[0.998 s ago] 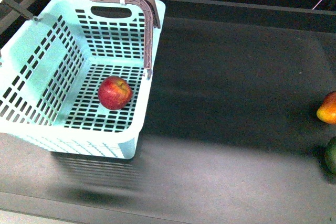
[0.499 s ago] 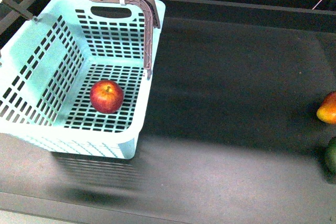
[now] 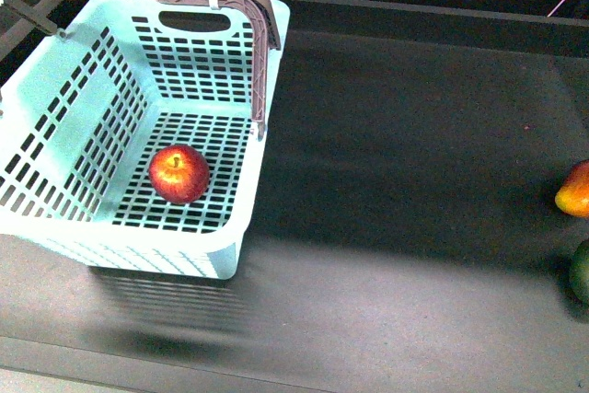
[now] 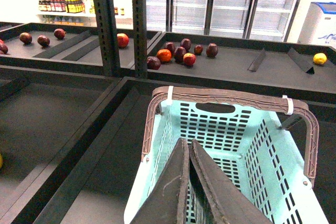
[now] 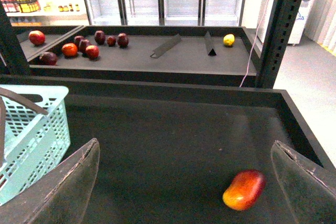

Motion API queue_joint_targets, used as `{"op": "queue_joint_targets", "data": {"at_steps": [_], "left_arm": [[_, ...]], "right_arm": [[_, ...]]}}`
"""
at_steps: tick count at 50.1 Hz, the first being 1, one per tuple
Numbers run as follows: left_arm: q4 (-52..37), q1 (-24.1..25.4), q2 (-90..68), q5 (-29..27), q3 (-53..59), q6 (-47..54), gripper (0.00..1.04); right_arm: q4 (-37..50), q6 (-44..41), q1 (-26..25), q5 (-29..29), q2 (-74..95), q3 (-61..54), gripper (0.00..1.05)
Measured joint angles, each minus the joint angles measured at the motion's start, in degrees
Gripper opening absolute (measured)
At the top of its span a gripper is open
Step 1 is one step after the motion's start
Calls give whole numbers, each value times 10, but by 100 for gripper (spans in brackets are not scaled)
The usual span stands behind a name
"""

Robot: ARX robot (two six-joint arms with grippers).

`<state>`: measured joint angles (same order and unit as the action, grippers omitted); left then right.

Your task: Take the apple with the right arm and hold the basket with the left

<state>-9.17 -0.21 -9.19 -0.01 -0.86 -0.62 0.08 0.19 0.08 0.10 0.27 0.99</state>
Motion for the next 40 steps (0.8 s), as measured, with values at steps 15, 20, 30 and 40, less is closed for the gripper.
{"op": "queue_joint_targets", "data": {"at_steps": [15,20,30,40], "left_arm": [[91,0,88,0,0,0,3],[91,0,88,0,0,0,3],[91,0,88,0,0,0,3],[91,0,88,0,0,0,8]], "right_arm": [[0,0,0,0,0,0,96],[0,0,0,0,0,0,96],[0,0,0,0,0,0,96],[0,0,0,0,0,0,96]]}}
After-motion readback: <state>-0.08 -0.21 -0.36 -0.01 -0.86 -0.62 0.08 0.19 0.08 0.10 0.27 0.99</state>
